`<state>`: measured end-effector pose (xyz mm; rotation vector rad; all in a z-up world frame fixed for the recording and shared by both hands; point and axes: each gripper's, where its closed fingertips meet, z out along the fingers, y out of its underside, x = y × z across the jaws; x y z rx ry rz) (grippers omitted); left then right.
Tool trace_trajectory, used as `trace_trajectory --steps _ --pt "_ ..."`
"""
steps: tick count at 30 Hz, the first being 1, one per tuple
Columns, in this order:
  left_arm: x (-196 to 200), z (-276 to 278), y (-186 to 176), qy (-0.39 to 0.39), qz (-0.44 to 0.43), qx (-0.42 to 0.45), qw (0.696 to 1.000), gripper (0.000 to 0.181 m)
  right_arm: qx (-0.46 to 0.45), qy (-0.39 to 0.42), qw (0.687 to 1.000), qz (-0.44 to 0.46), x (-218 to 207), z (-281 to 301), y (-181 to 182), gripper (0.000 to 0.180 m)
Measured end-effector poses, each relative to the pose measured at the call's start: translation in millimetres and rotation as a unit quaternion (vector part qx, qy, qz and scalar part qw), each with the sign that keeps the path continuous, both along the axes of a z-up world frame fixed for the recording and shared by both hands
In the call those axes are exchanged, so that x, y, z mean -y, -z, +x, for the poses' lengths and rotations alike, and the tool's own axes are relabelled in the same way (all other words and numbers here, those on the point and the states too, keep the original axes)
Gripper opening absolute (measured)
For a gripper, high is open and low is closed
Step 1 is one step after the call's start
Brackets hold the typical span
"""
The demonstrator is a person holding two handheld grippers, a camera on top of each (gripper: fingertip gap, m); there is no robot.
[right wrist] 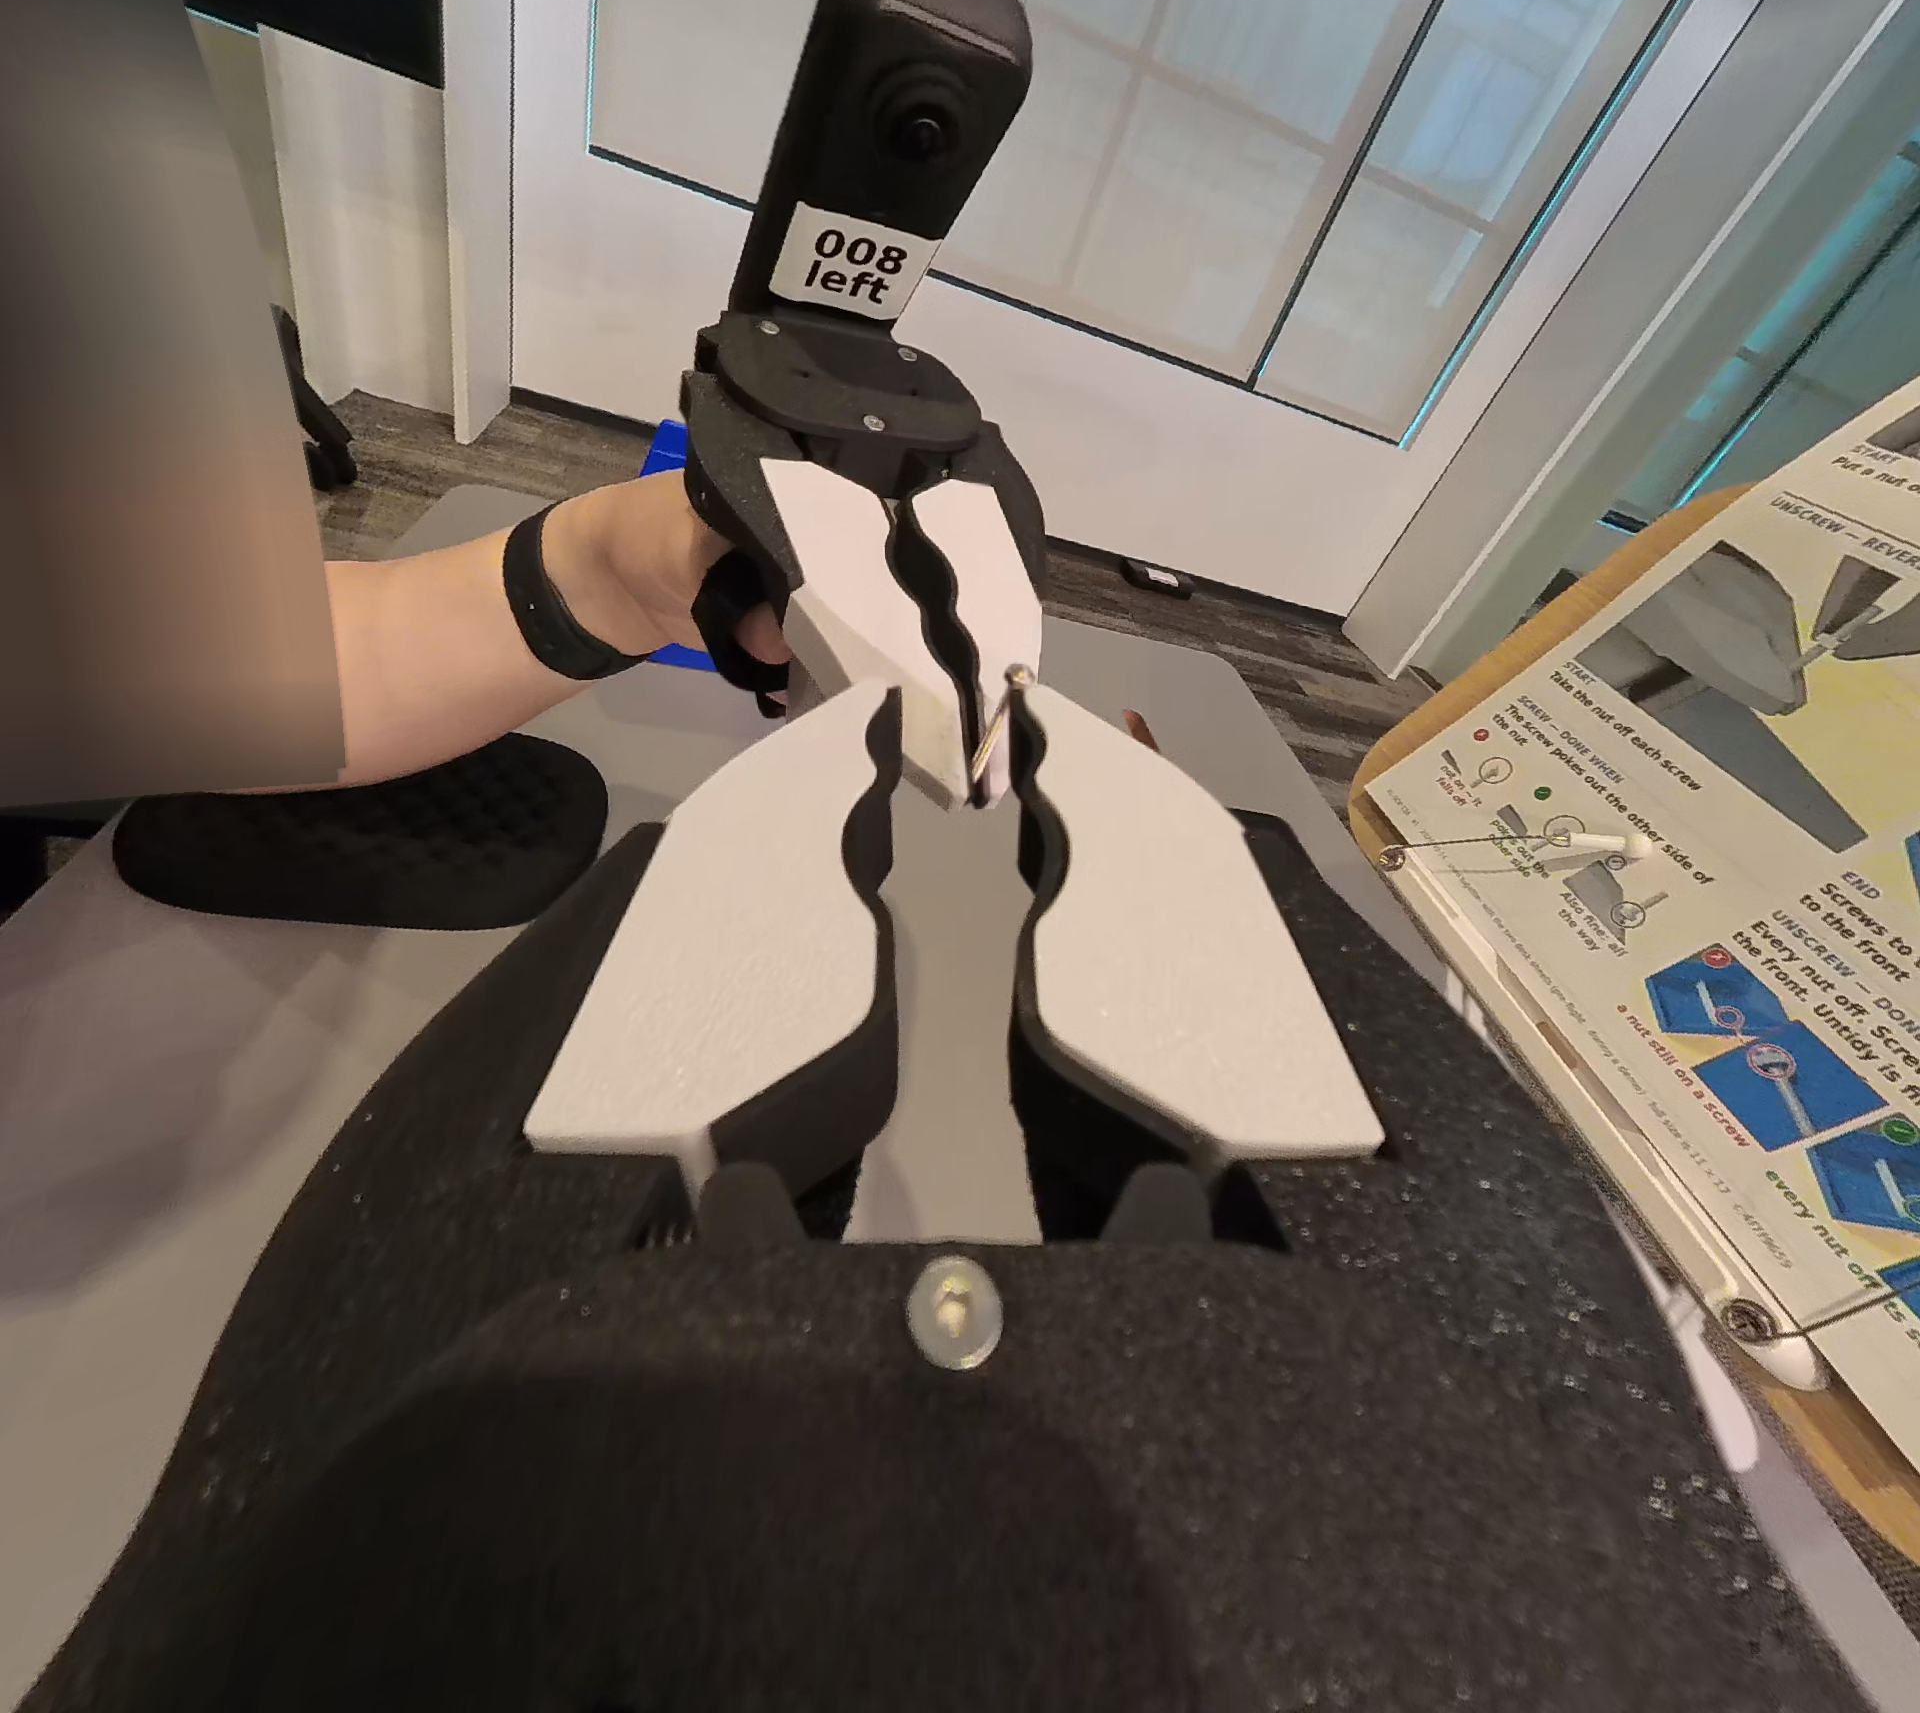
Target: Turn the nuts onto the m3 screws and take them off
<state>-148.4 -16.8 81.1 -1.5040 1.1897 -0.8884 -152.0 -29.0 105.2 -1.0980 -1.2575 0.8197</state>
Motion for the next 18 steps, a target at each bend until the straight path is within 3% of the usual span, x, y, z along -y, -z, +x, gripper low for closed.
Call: trace_trajectory --steps 18 --pt "2.6 3.0 1.6 0.007 0.001 -0.004 1.0 0.002 -0.014 0.005 1.0 -0.008 -3.4 -5.4 -2.1 0.027"
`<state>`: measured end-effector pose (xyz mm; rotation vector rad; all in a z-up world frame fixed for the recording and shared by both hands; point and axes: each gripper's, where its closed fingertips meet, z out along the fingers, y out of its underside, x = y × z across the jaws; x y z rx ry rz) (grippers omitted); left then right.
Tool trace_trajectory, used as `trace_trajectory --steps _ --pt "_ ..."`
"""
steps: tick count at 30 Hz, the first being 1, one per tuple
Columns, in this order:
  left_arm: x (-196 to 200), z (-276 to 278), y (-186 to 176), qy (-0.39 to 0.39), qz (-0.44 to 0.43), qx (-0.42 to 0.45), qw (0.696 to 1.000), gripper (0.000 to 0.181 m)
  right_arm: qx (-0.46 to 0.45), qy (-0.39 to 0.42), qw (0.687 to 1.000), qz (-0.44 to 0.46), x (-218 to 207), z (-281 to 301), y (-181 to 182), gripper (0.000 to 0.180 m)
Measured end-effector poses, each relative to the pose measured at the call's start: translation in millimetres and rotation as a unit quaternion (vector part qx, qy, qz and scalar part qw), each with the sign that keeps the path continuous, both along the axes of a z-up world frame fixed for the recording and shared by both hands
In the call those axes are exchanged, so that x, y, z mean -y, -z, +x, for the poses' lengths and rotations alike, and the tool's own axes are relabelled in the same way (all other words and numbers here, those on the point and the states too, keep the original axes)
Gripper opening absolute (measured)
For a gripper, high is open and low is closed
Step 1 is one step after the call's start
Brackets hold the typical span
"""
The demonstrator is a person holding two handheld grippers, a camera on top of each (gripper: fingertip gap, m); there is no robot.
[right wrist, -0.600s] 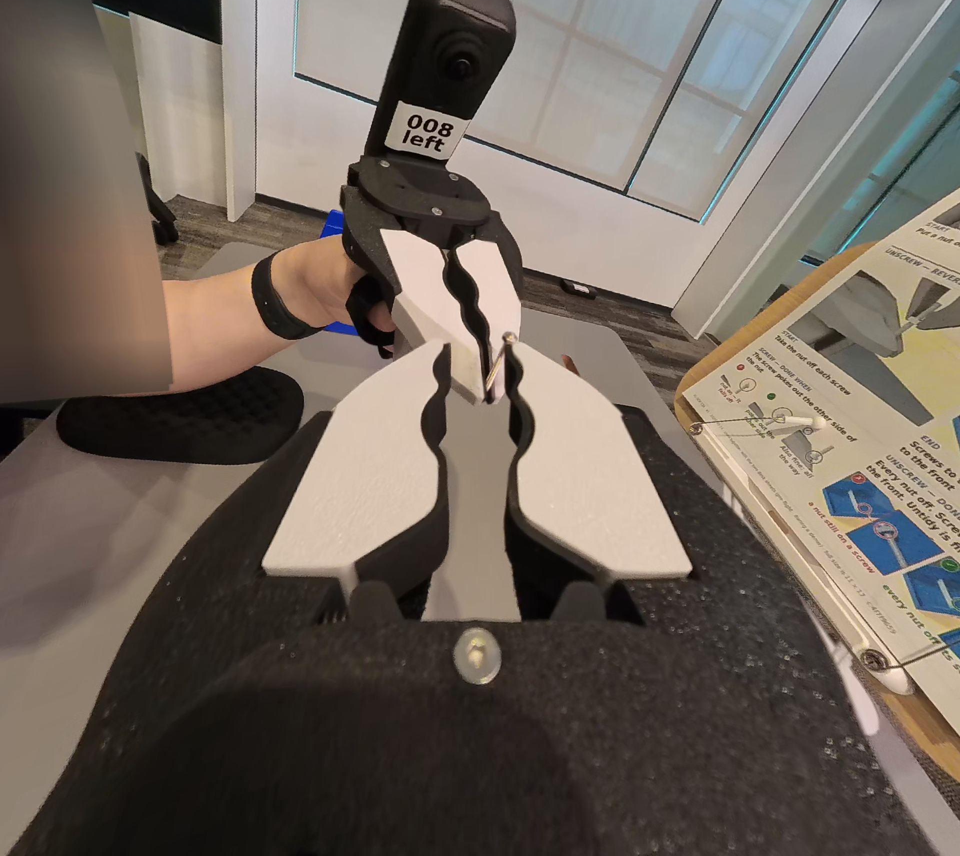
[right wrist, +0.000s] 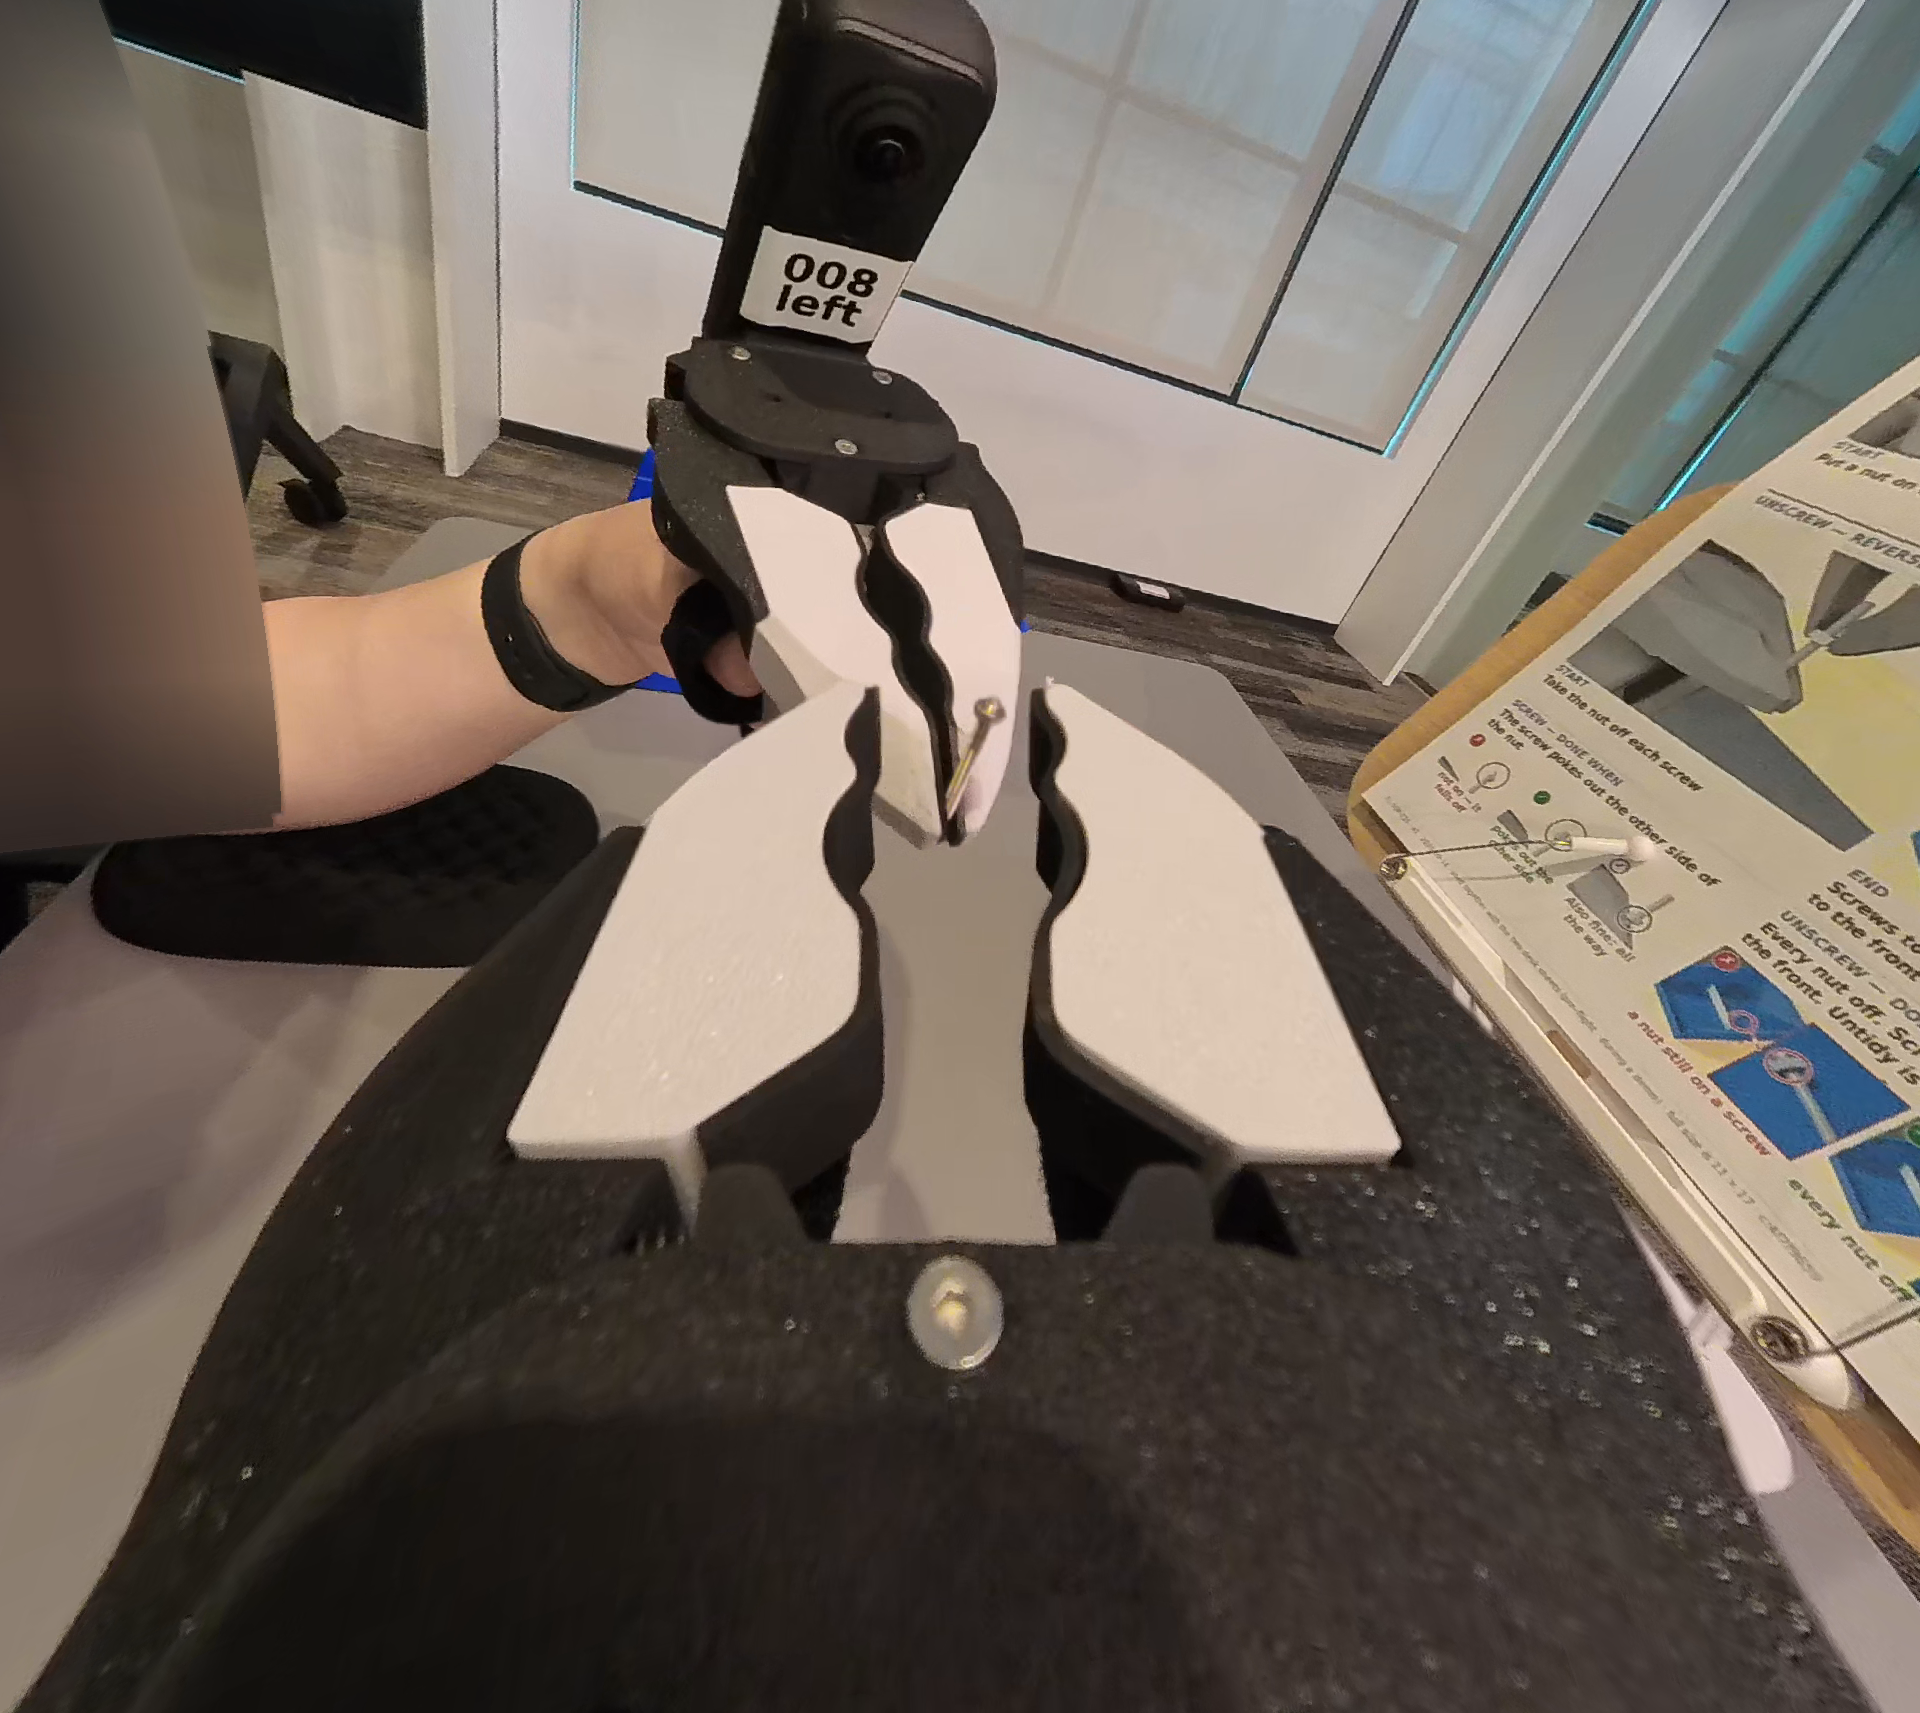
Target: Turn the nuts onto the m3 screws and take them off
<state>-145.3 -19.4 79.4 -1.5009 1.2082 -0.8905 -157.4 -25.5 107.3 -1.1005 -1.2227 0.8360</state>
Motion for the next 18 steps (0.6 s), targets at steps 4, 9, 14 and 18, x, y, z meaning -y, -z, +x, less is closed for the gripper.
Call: trace_trajectory --steps 4,9,14,18 --pt "-2.0 -1.1 0.8 -0.003 -0.001 0.0 1.0 0.002 0.014 -0.006 1.0 -0.002 1.6 2.4 4.2 0.024" --pt "-0.9 -1.1 -0.4 0.0 -0.003 0.004 1.0 0.002 -0.016 -0.011 1.0 -0.011 1.8 8.1 -5.1 0.021" --pt "-0.3 0.9 1.0 0.003 -0.003 0.001 1.0 0.002 0.005 -0.018 1.0 -0.011 3.6 0.6 2.9 0.026" --pt "-1.8 -1.4 -0.1 -0.001 -0.004 0.004 1.0 0.002 0.004 -0.025 0.999 -0.019 4.8 5.9 2.2 0.018"
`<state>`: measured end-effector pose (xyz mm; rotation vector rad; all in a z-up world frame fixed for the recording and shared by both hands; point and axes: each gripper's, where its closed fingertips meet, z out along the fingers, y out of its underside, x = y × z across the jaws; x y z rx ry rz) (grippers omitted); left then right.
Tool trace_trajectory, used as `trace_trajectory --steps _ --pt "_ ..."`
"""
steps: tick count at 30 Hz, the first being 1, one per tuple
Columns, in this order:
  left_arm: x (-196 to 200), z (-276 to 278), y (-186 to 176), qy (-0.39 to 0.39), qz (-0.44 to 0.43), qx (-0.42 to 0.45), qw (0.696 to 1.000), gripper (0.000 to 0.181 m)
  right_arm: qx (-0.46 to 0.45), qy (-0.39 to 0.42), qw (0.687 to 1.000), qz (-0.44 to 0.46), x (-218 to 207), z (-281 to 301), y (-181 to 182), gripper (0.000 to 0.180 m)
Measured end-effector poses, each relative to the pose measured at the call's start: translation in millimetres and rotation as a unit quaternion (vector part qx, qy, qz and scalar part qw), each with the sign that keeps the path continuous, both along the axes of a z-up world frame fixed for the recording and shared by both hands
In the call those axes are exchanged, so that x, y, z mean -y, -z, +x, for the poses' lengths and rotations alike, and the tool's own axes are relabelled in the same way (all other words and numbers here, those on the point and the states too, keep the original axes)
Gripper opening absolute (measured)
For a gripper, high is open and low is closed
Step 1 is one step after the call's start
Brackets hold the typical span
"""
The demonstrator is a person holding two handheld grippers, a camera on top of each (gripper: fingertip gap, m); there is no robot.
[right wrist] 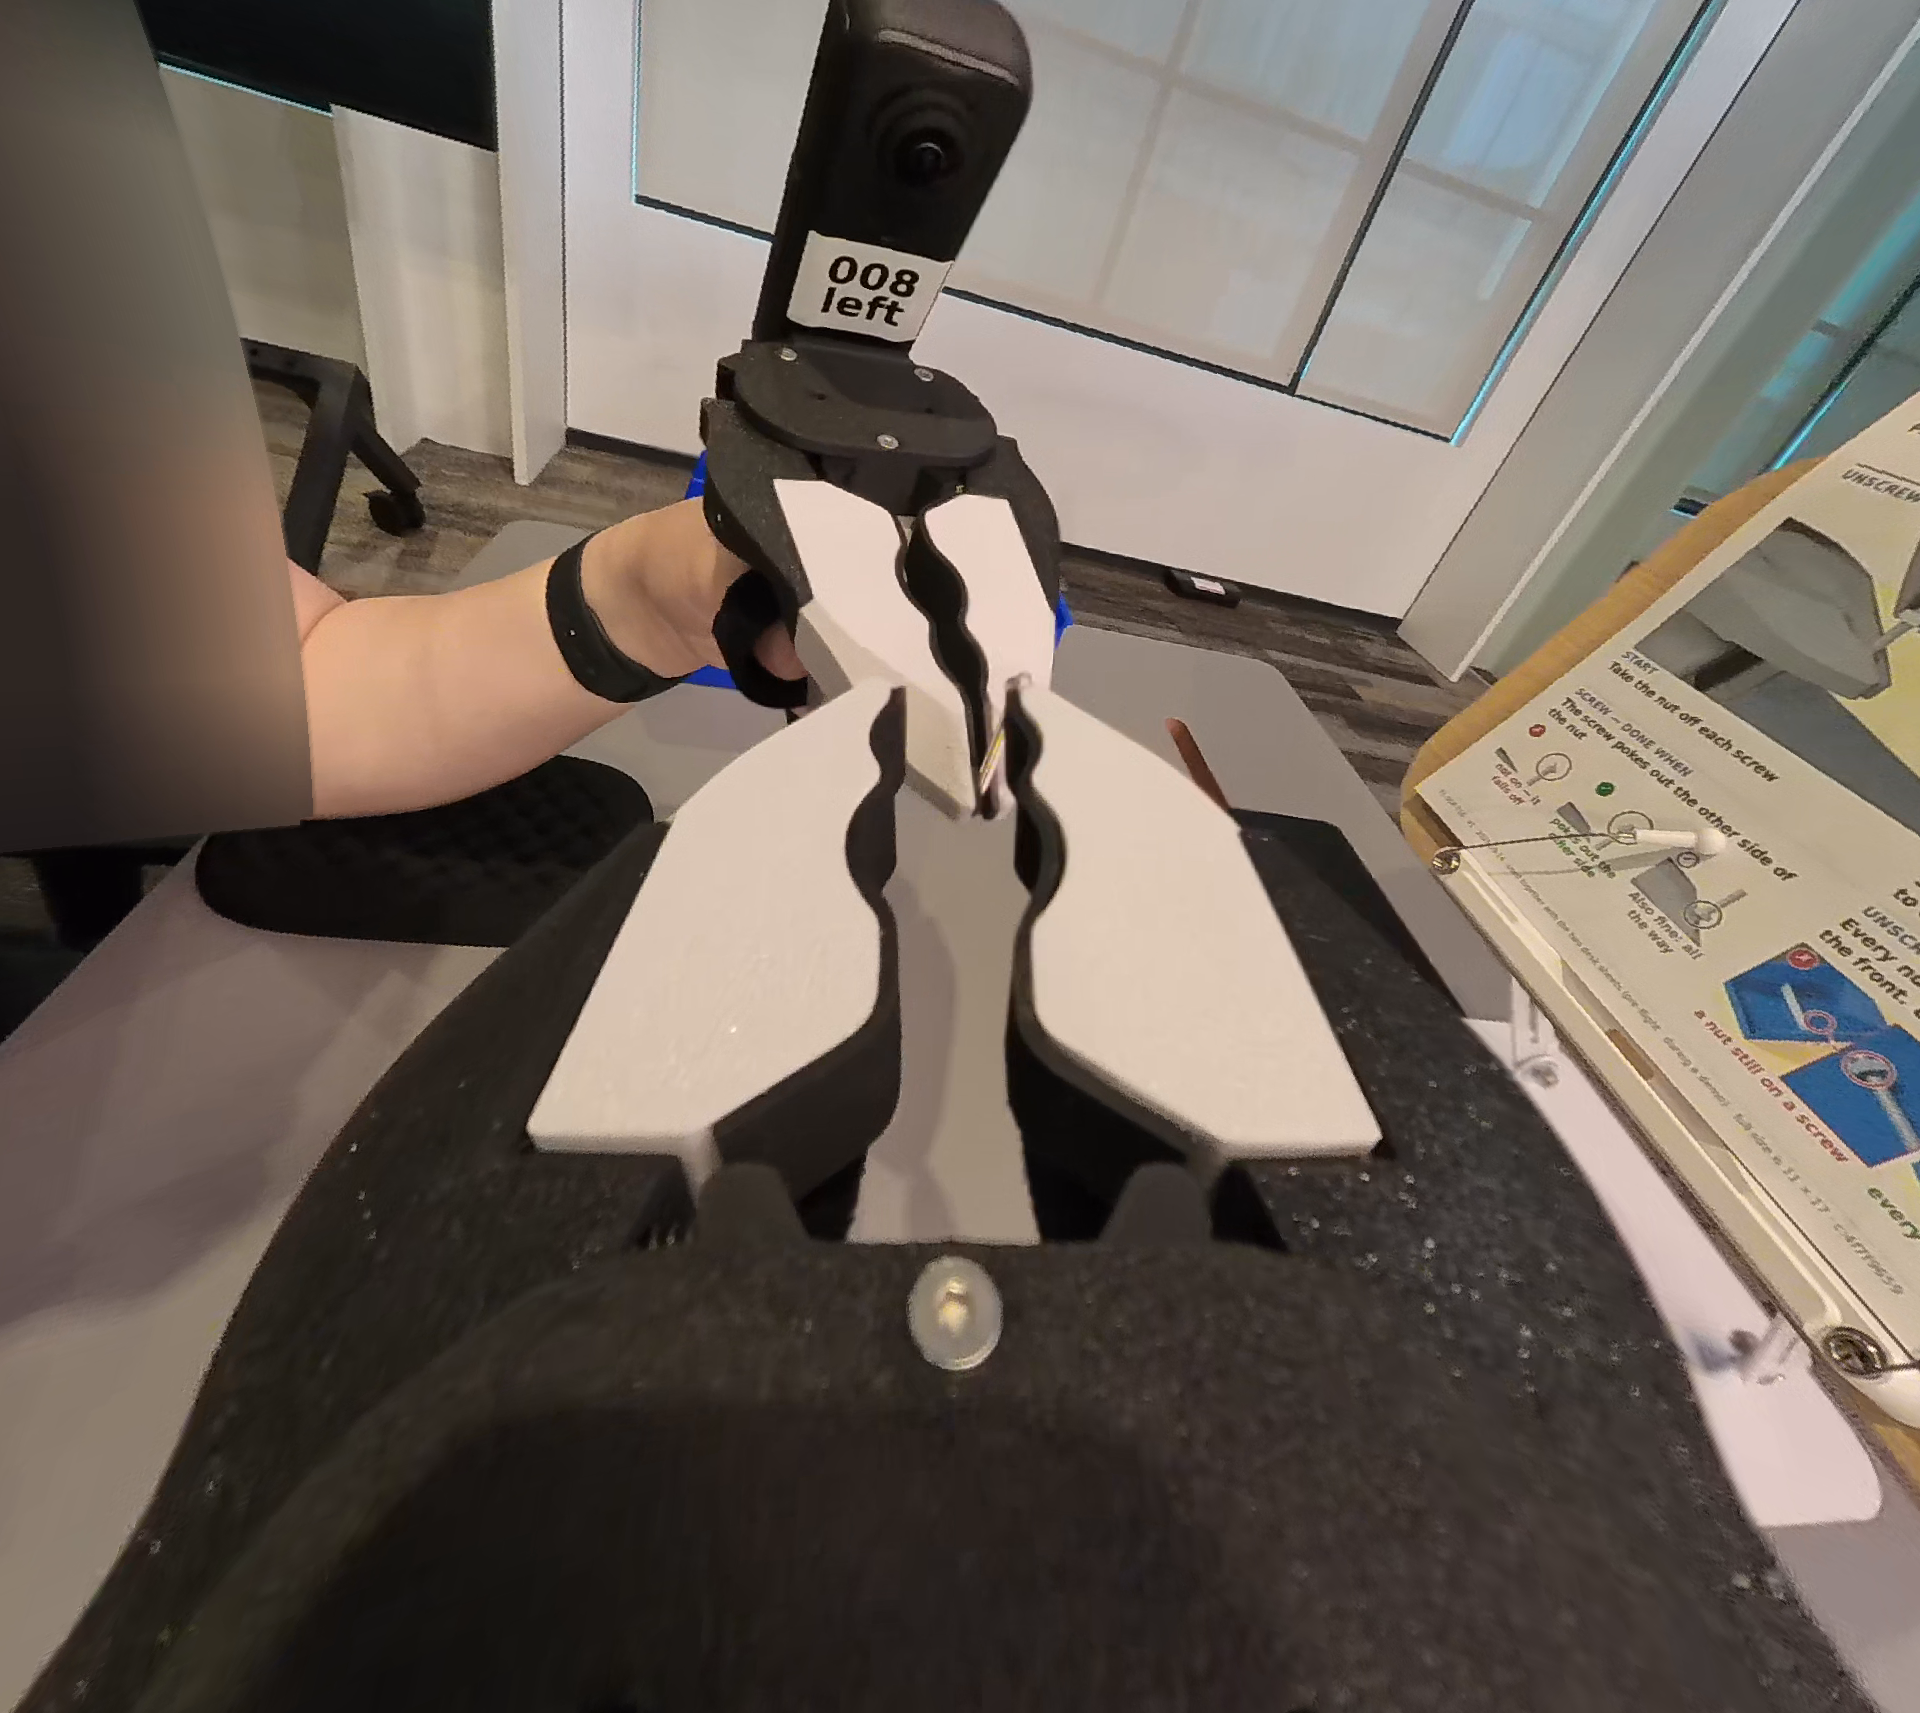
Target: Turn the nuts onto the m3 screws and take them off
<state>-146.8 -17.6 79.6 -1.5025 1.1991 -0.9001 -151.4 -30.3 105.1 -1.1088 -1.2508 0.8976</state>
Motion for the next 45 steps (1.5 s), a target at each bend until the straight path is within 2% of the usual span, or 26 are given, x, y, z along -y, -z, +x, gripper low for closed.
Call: trace_trajectory --steps 8,13,20,26,33,39,45 --pt "1 1 1 0.003 0.0 -0.001 1.0 0.002 -0.019 -0.004 1.0 -0.012 -1 -5 -3 0.022" --pt "0 0 -1 0.0 0.002 0.001 1.0 0.002 -0.029 -0.014 0.999 -0.024 0 1 -6 0.017" --pt "2 1 -2 0.003 0.002 0.003 1.0 0.002 -0.029 0.003 0.999 -0.026 -5 -5 -7 0.024" --pt "-1 -3 -3 -0.004 0.001 0.006 1.0 0.002 -0.02 -0.002 1.0 -0.024 -2 -2 -5 0.017" --pt "2 0 -3 0.001 0.004 0.005 1.0 0.002 -0.023 0.004 0.999 -0.028 -6 -6 -4 0.024" --pt "0 -2 -4 -0.003 0.001 0.008 1.0 0.002 -0.021 -0.009 0.999 -0.032 -2 -2 -3 0.016" --pt "1 1 -1 0.0 0.003 0.002 1.0 0.002 -0.014 0.001 0.999 -0.029 -6 -9 0 0.024"
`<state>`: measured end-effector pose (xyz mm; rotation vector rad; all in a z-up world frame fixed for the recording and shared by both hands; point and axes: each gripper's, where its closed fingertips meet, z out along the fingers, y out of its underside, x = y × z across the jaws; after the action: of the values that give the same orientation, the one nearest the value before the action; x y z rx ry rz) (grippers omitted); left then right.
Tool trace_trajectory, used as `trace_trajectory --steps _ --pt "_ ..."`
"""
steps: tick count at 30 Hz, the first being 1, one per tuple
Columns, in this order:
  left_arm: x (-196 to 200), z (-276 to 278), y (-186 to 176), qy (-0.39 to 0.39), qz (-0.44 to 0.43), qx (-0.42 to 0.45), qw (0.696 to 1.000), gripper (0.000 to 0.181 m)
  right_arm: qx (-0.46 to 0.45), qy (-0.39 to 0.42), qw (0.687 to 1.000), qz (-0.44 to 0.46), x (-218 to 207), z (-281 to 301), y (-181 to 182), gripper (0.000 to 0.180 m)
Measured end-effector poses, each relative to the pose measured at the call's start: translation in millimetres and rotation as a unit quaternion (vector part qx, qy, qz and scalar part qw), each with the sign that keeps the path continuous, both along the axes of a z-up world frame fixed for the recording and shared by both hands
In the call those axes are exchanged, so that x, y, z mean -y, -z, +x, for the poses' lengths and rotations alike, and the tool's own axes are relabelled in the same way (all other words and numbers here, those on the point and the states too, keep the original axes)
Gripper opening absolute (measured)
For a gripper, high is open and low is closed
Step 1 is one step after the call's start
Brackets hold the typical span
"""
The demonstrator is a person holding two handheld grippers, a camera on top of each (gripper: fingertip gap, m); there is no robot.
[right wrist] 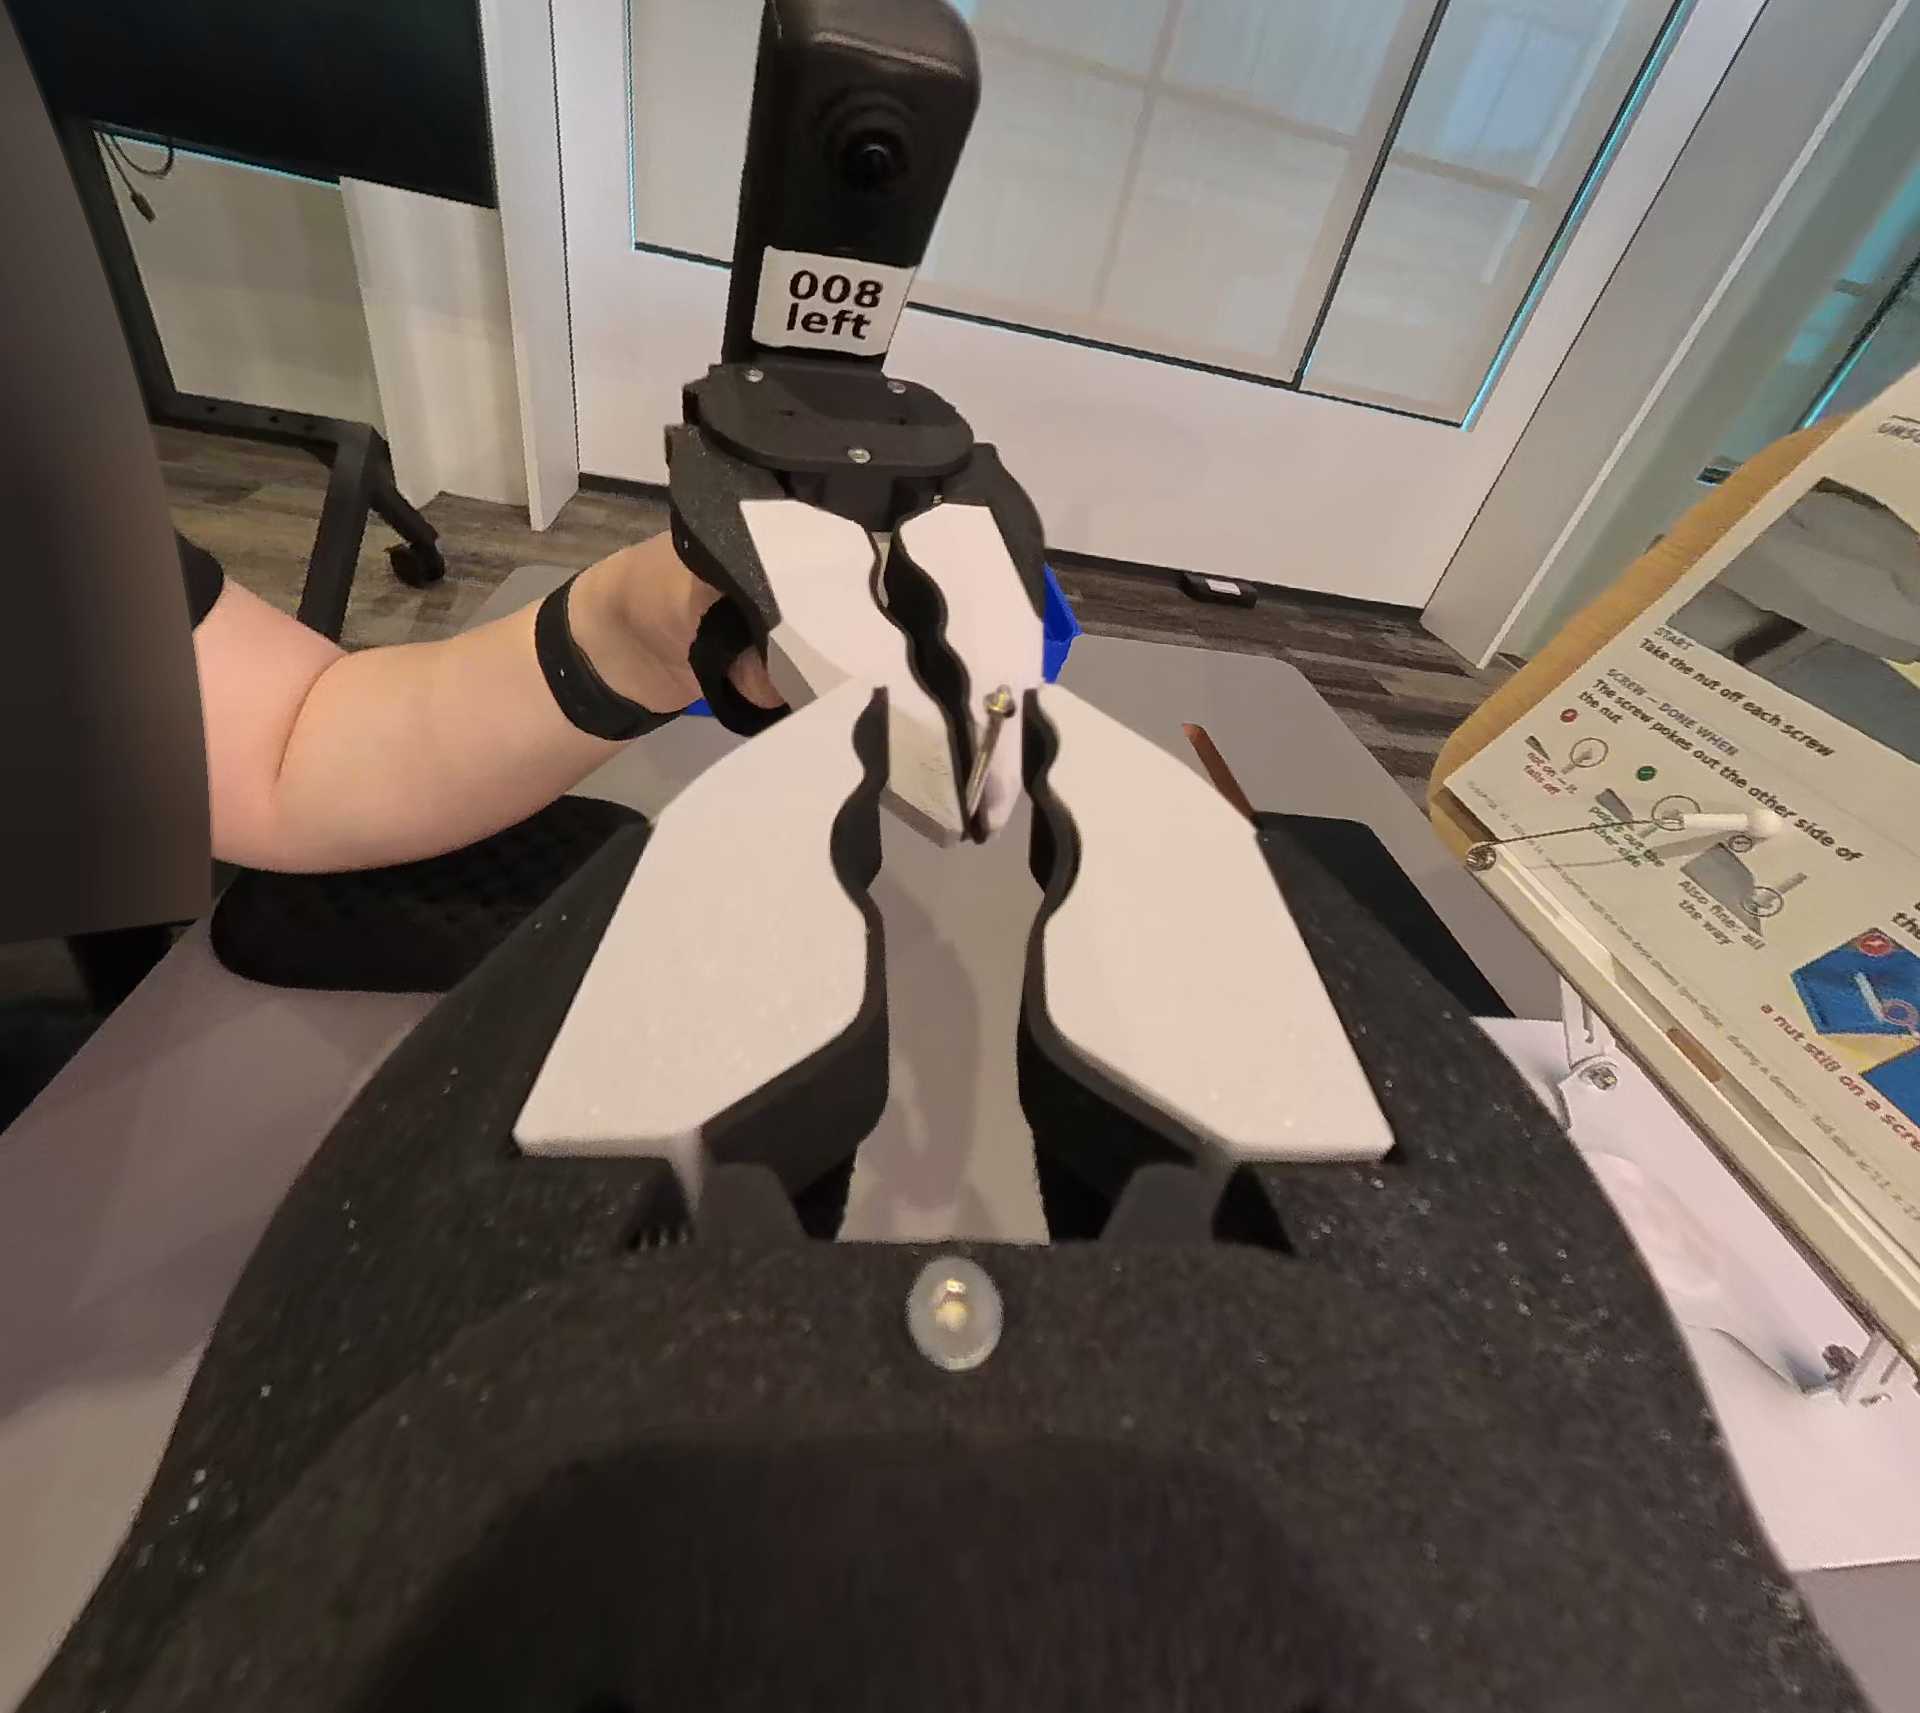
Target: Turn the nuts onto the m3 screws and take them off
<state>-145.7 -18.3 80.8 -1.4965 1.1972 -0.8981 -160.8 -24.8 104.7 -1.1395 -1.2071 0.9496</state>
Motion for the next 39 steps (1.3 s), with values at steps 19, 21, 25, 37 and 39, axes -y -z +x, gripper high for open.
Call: trace_trajectory --steps 19,21,25,37,39 --pt "-2 -4 -3 -0.004 -0.001 0.008 1.0 0.002 -0.013 0.001 1.0 0.0 0 8 -5 0.017" --pt "-1 -3 -2 -0.002 -0.001 0.007 1.0 0.002 -0.019 0.007 1.0 0.0 -2 7 -6 0.021" --pt "-1 -2 -1 -0.001 0.0 0.002 1.0 0.002 -0.006 -0.003 1.0 0.003 1 1 -2 0.024" --pt "0 -2 -2 0.0 0.003 0.003 1.0 0.002 -0.003 -0.003 1.0 0.011 3 0 -1 0.025" --pt "0 -2 -2 0.0 0.002 0.004 1.0 0.002 -0.002 -0.004 1.0 0.008 3 2 -1 0.024"
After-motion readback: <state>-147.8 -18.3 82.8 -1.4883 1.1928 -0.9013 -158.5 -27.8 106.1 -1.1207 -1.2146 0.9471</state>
